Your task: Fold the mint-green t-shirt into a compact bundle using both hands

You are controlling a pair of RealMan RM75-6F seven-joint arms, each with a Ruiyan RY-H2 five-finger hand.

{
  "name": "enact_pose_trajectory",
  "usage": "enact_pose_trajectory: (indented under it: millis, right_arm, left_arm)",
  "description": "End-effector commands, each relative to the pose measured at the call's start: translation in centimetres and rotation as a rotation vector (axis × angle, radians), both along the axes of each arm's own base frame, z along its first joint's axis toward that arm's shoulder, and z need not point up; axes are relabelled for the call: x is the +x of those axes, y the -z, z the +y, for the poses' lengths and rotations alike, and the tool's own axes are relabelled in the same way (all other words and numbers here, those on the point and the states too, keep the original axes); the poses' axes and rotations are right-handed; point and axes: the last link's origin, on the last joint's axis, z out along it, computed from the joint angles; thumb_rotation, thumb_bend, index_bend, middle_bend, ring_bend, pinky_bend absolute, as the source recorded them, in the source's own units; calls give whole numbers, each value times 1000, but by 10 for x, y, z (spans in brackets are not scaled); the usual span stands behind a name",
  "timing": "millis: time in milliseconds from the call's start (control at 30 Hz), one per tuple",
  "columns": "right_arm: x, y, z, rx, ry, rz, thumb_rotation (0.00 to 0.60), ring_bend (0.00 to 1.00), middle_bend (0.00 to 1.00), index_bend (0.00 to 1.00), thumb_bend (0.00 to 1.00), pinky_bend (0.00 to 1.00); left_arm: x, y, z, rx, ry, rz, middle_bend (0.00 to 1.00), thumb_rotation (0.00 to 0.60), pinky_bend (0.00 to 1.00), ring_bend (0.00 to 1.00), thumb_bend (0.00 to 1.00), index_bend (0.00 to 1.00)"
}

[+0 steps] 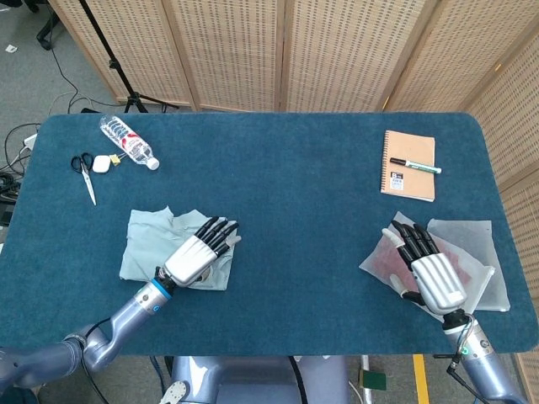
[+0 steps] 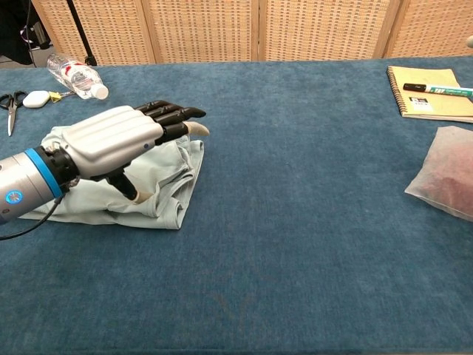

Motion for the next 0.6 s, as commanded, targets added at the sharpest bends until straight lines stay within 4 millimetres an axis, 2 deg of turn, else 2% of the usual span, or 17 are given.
enact_pose_trajectory:
  millis: [33,167,600]
  right_arm:
    - [0,0,0,0,0,0,600,0,0,0,440,0]
    - [0,-1,0,0,-1,-3,600,0,0,0,440,0]
    - [0,-2,1,0,-1,-6,600,0,0,0,440,0]
  left_arm:
    - [3,6,-6,-18,20,7,0,600,0,0,143,0]
    - [2,15,-11,-25,35,33,0,600,0,0,143,0]
    - [-1,22,3,11,-17,34,0,600,0,0,143,0]
